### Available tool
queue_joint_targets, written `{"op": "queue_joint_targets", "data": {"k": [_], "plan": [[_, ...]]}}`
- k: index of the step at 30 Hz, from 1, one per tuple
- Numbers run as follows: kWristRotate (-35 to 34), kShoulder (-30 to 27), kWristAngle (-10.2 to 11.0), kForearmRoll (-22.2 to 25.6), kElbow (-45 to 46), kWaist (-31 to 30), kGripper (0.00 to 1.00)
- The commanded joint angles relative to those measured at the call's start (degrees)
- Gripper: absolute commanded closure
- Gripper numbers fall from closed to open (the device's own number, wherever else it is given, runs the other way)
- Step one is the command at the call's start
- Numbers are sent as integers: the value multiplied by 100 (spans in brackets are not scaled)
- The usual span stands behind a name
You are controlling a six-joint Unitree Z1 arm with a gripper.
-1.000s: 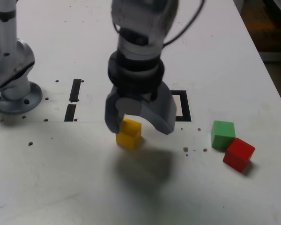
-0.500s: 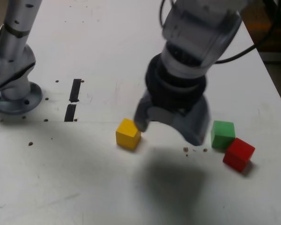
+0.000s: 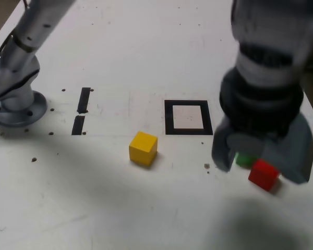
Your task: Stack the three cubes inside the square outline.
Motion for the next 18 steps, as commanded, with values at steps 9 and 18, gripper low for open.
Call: {"op": "queue_joint_targets", "data": {"k": [9,18], "plan": [[129,407,-139,69,-181,31,3],[314,926,-249,15,-587,212,3]]}}
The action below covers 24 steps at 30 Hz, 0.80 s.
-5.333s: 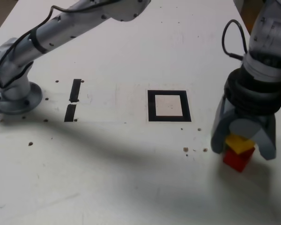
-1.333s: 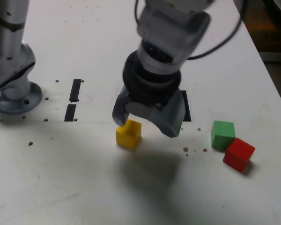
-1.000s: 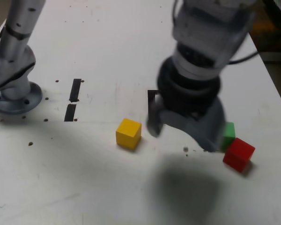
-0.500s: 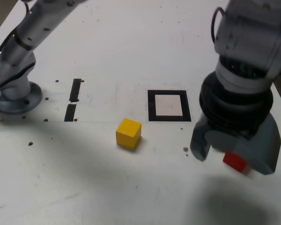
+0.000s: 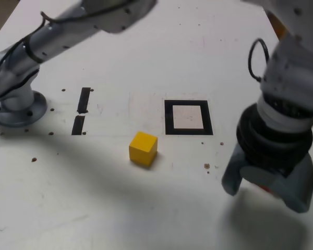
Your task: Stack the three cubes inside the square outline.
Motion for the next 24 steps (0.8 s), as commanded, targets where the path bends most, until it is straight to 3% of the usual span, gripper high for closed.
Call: {"op": "queue_joint_targets", "data": {"k": [1,17,24], "plan": [[44,96,-24,55,-136,32,3],[439,317,18,-43,-294,402,6],[460,379,15,-124,-299,497,11]]}}
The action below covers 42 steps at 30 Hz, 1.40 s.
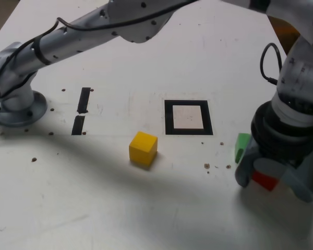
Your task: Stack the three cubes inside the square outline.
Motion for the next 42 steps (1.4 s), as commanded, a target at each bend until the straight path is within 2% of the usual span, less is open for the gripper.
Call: {"op": "queue_joint_targets", "data": {"k": [1,13,28,35,42], "plan": [[5,36,4,16,-25,25,12],[16,146,-32,-9,27,118,19],[-5,97,18,6,57,130,52],[2,70,-26,34,59,130,55],[16,32,-42,48,47,130,65]]}}
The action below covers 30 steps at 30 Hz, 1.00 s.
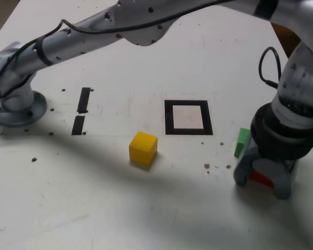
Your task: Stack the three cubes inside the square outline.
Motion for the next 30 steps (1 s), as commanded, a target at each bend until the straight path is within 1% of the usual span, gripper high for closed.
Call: {"op": "queue_joint_targets", "data": {"k": [1,6,10,12,14,18,21,24,27,30], "plan": [[-5,-89,-21,50,-2,13,66],[-86,-290,-93,84,158,-65,68],[-232,-738,-190,98,612,-233,68],[-324,-1087,-243,87,981,-317,68],[-442,-1602,-283,66,1530,-395,68],[-659,-2654,-261,-17,2750,-433,68],[-812,-3416,-174,-142,3721,-311,68],[-937,-3925,-105,-252,4421,-32,68],[-1057,-4133,-127,-290,4747,320,68],[-1197,-4164,-211,-302,4909,682,68]]}}
